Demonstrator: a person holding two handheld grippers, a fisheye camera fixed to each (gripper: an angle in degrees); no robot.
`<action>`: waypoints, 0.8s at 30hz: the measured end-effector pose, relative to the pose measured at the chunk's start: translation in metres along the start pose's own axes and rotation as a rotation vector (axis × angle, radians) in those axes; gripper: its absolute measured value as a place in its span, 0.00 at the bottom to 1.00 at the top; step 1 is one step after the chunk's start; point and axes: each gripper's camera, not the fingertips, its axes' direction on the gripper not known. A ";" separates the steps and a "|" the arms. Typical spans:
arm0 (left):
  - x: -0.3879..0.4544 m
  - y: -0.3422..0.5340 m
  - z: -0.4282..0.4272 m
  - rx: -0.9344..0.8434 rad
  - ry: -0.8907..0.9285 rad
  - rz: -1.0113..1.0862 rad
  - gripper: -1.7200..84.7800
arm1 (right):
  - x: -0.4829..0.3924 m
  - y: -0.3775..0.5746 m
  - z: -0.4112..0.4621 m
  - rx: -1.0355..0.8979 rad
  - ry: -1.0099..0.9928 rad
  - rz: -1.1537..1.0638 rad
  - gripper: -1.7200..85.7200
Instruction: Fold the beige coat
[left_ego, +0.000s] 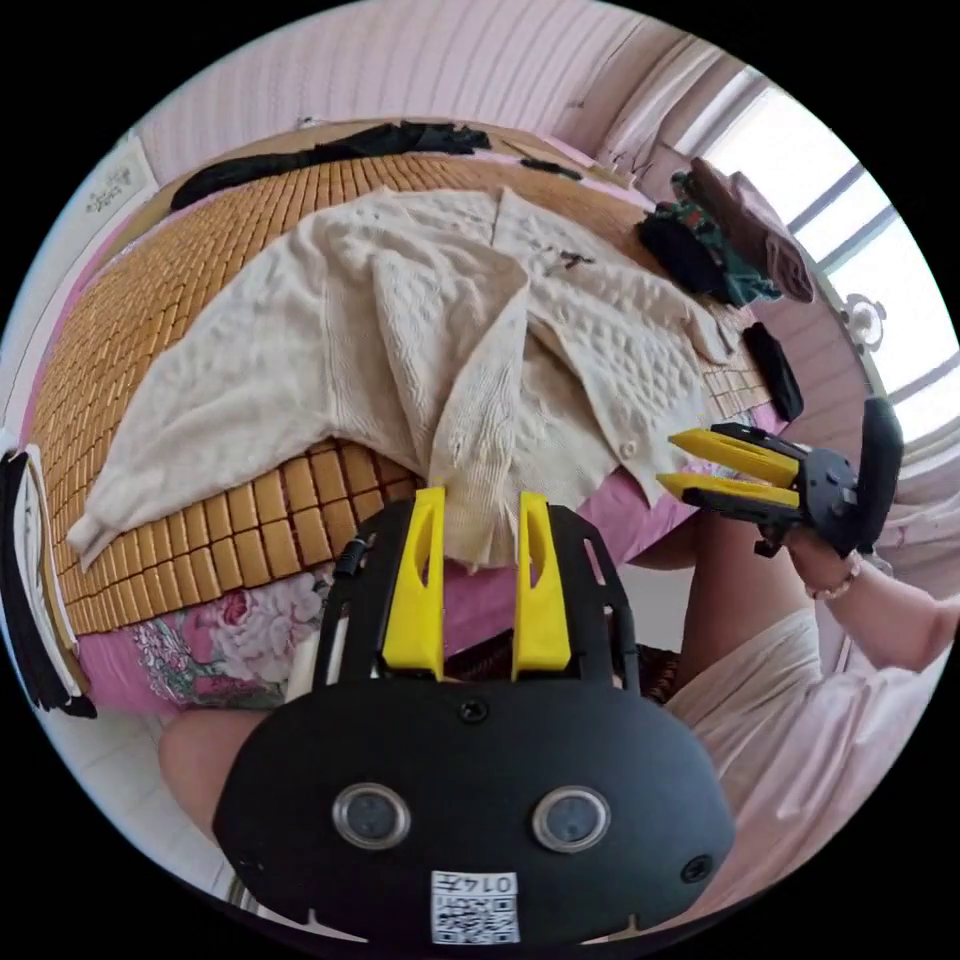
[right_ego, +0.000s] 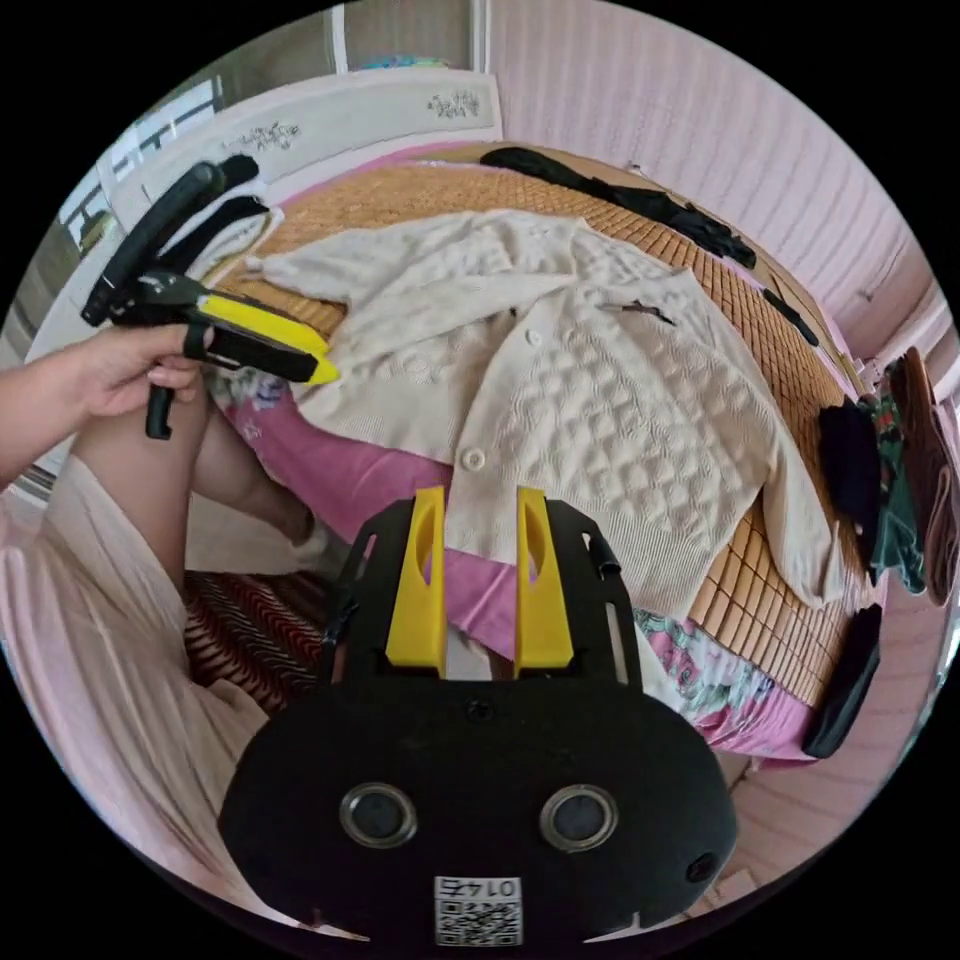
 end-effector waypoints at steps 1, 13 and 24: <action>0.002 -0.002 0.013 -0.053 -0.029 -0.039 0.10 | 0.001 0.002 0.008 -0.036 0.012 0.005 0.12; -0.019 0.043 -0.140 0.112 -0.146 0.083 0.06 | 0.117 0.061 -0.156 0.321 -0.495 0.107 0.03; 0.038 0.040 -0.186 0.153 0.006 0.221 0.02 | 0.093 0.077 -0.123 0.227 -0.596 0.082 0.05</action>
